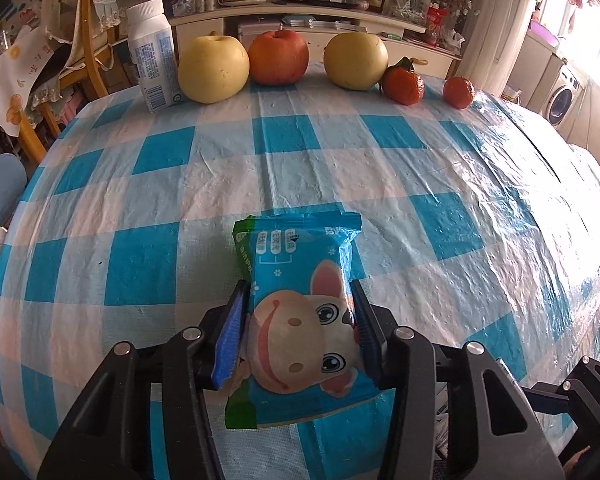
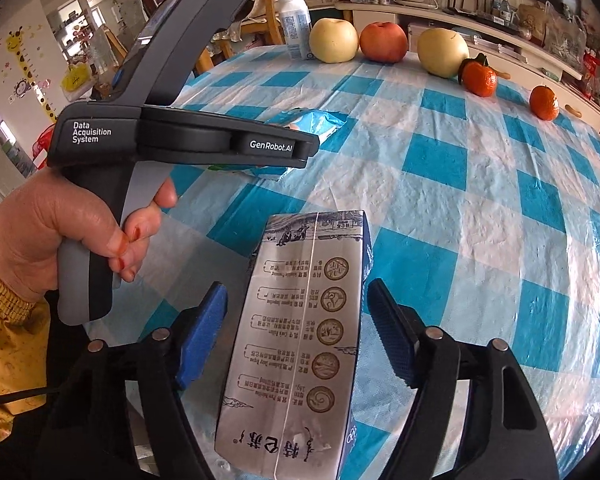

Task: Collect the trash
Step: 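Grasp the blue cartoon snack packet with the left tool while the right tool grasps the milk carton, then carry the snack packet and milk carton over the pink bucket and open both tools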

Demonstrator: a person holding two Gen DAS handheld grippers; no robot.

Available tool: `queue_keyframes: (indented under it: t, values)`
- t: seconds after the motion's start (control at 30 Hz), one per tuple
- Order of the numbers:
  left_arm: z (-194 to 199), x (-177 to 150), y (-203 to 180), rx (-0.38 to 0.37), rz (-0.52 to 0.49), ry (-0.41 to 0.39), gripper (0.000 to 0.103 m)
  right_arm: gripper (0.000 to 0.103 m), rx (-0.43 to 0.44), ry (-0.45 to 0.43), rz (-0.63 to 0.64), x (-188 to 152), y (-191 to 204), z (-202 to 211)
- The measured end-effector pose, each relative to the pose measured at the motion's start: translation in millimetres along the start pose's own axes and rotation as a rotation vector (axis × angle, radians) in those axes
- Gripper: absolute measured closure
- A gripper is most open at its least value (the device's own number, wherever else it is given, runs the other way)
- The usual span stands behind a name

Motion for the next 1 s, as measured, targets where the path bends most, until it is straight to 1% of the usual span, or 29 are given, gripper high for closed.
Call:
queue_keyframes:
  t: [0.03, 0.23, 0.53, 0.7, 0.93, 1.0]
  values:
    - [1, -1, 0, -0.002, 0.001, -0.003, 0.054, 0.039, -0.007, 0.001, 0.002, 0, 0, -1]
    - [5, -5, 0, -0.016, -0.002, -0.012, 0.057, 0.040, -0.016, -0.019, 0.007, 1, 1, -1]
    - [20, -18, 7, -0.035, 0.015, -0.027, 0.060, 0.041, 0.007, -0.045, -0.027, 4, -5, 2]
    - [32, -28, 14, -0.031, 0.025, -0.037, 0.061, 0.041, 0.007, -0.053, -0.035, 5, -5, 2]
    - [56, -40, 28, -0.026, 0.044, -0.071, 0.061, 0.041, 0.022, -0.088, -0.075, 8, -10, 7]
    - [65, -41, 31, -0.022, 0.044, -0.088, 0.061, 0.041, 0.038, -0.105, -0.095, 10, -12, 10]
Point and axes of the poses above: each gripper's, at about its wrist camera, not at the fingertips, and z roughly against the way its jaws point, y to its left, x to its top, the point moved 1 cm from there along -z, roughly the way its jaws point, and after that the axes turned 13 degrees about -x, right-handed, at the moved point
